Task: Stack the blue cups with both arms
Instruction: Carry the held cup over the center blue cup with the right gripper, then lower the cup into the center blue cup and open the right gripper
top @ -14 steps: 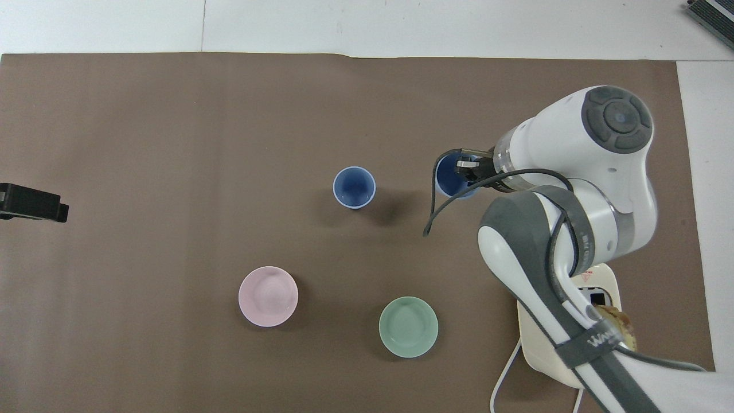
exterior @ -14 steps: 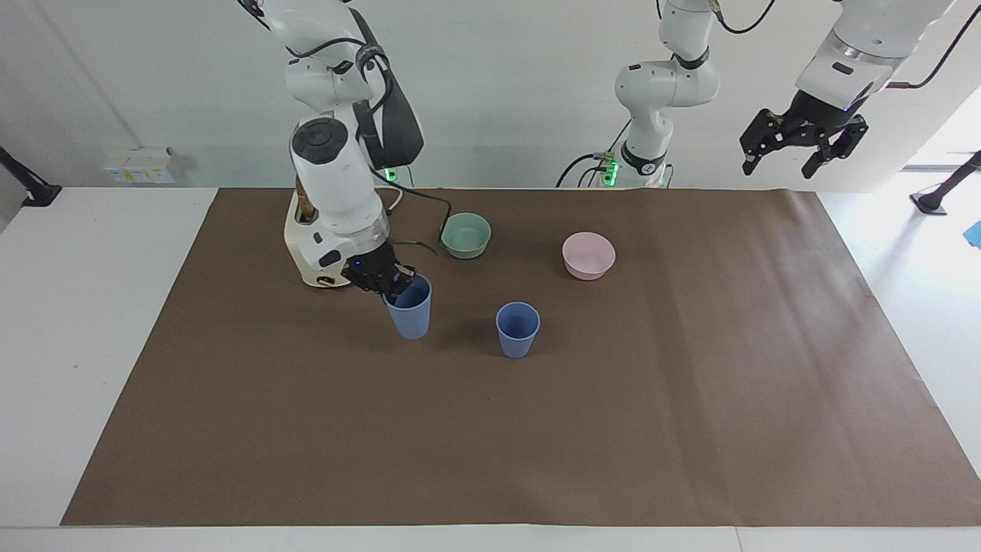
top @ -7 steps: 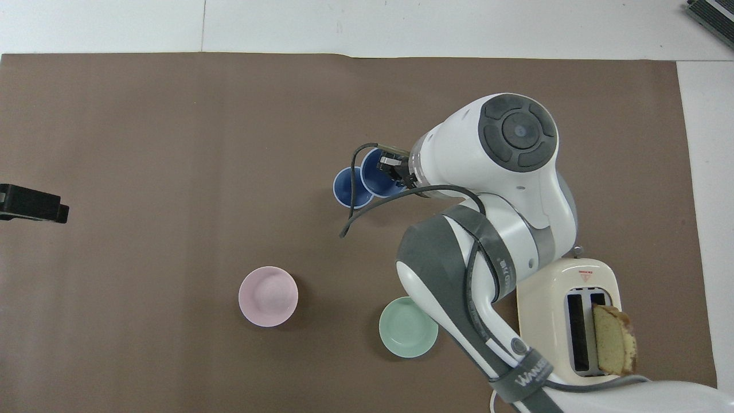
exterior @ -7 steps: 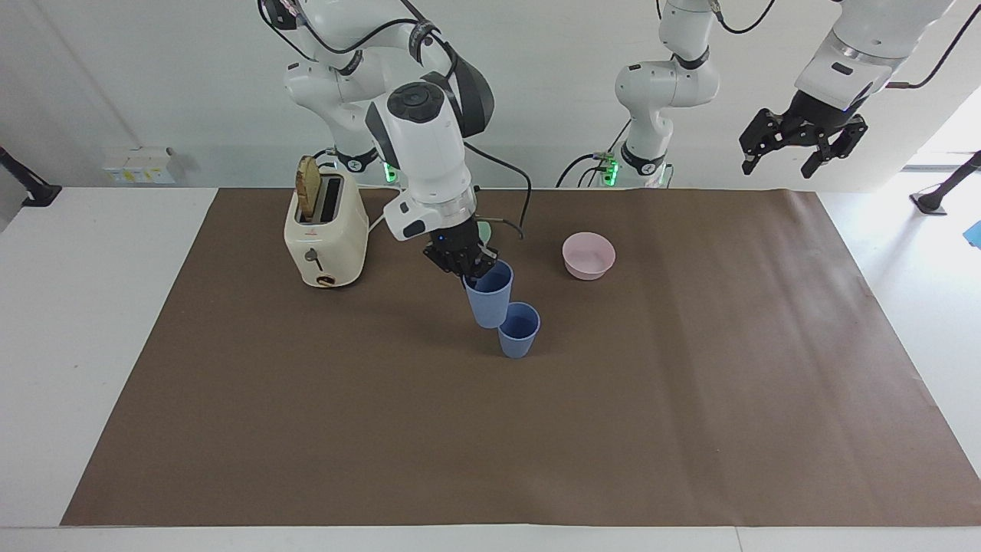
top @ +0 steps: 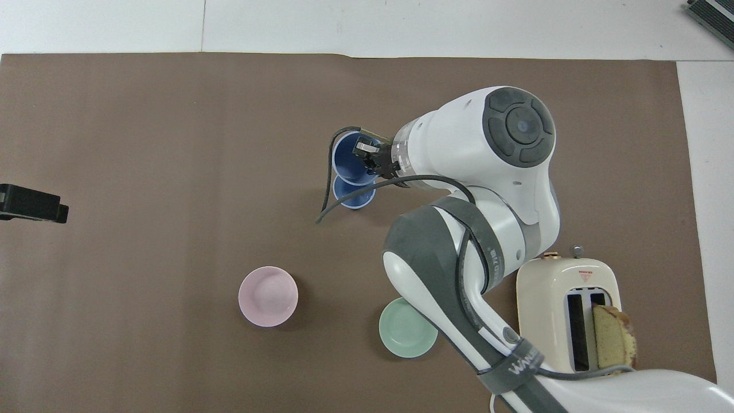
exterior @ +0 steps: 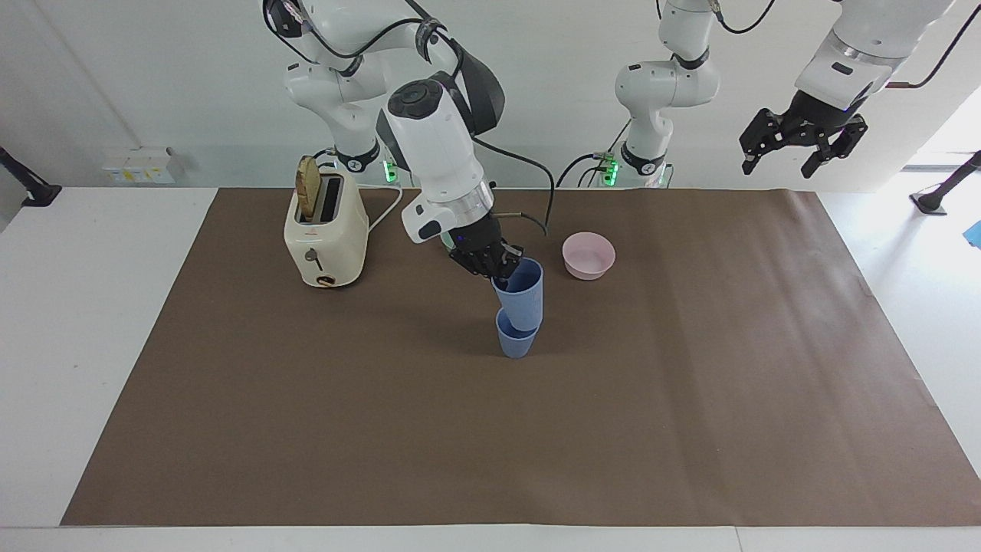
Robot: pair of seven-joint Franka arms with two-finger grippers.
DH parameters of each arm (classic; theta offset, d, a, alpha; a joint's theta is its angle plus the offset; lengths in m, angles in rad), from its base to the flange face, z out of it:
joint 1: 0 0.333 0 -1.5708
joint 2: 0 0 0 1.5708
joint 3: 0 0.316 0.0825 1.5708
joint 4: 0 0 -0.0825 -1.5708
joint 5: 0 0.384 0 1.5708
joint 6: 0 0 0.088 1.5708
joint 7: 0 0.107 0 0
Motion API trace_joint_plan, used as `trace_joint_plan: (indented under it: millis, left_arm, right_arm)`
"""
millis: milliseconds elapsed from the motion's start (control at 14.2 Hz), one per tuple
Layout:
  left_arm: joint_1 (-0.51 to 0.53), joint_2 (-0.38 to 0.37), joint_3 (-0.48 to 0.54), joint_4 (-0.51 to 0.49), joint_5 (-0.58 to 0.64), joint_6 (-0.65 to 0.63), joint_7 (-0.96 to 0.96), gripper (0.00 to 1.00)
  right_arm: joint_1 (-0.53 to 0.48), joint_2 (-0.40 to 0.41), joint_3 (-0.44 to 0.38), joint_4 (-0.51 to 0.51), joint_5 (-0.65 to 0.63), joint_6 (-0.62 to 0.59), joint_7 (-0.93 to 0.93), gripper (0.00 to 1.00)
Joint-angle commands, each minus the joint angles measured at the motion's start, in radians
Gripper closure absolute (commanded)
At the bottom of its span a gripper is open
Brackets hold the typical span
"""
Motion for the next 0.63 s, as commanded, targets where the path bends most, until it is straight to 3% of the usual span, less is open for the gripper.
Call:
trace_joint_plan:
  millis: [0,564]
  left_arm:
    - [0.007,-0.018,-0.002,-0.011,-0.011,-0.011,-0.005,0.00]
    - [0.007,-0.018,-0.002,-0.011,-0.011,-0.011,-0.005,0.00]
  right_arm:
    - [0.020,0.023,-0.001,-0.007,0.008,0.001,-0.001,1.00]
    - [0.014,0.019,-0.001,-0.073,-0.015,-0.021,-0.017,1.00]
